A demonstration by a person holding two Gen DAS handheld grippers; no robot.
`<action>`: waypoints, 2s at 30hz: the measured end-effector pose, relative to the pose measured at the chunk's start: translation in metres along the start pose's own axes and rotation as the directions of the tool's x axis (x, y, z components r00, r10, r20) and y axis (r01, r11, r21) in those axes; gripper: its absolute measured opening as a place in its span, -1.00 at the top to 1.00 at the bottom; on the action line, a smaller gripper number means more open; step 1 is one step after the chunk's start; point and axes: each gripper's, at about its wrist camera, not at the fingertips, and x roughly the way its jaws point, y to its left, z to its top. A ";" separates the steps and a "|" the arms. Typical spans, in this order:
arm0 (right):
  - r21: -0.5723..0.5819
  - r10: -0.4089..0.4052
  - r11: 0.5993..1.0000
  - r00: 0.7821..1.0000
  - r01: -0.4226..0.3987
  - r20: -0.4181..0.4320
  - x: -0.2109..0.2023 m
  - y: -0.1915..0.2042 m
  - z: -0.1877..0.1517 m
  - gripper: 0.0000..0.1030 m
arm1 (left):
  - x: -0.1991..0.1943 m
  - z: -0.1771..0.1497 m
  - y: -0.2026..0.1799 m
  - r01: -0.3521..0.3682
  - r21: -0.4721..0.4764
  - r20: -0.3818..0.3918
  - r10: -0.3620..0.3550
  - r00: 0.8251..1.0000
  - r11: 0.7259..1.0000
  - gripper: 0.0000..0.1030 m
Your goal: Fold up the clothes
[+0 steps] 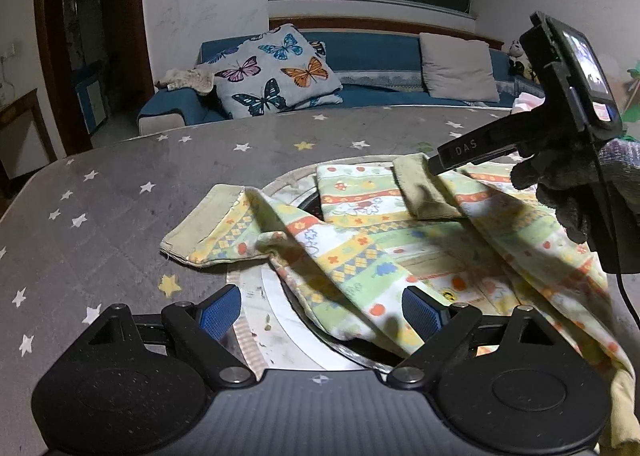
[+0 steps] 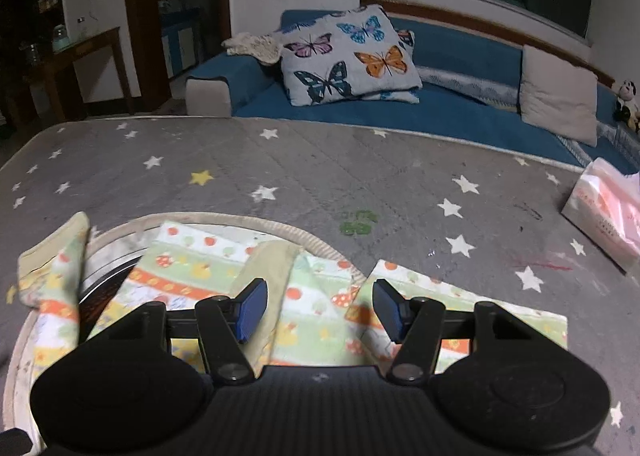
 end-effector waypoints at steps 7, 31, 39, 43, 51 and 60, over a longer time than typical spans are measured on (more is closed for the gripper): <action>-0.012 0.023 1.000 0.999 -0.023 -0.030 0.017 -0.001 0.001 0.69 | 0.013 0.008 0.003 -0.006 -0.003 -0.004 0.006 1.000 1.000 -0.74; 0.194 -0.150 0.975 0.970 0.112 0.193 -0.163 -0.122 -0.063 0.94 | 0.089 0.084 0.047 -0.091 -0.180 -0.124 0.070 0.990 0.979 0.01; 0.345 -0.251 0.922 0.948 0.173 0.195 -0.219 -0.169 -0.118 0.94 | 0.086 0.069 0.069 -0.063 -0.263 -0.148 0.025 0.989 0.963 0.93; 0.413 -0.292 0.888 0.941 0.200 0.173 -0.233 -0.187 -0.144 0.94 | 0.051 0.061 0.076 -0.066 -0.275 -0.077 0.046 0.996 0.959 0.97; 0.497 -0.339 0.835 0.932 0.236 0.129 -0.250 -0.209 -0.186 0.94 | -0.034 0.028 0.097 -0.077 -0.328 0.063 0.103 0.993 0.942 0.97; 0.546 -0.353 0.793 0.934 0.272 0.047 -0.244 -0.217 -0.220 0.94 | -0.087 -0.045 0.119 -0.152 -0.397 0.050 0.187 0.981 0.905 0.97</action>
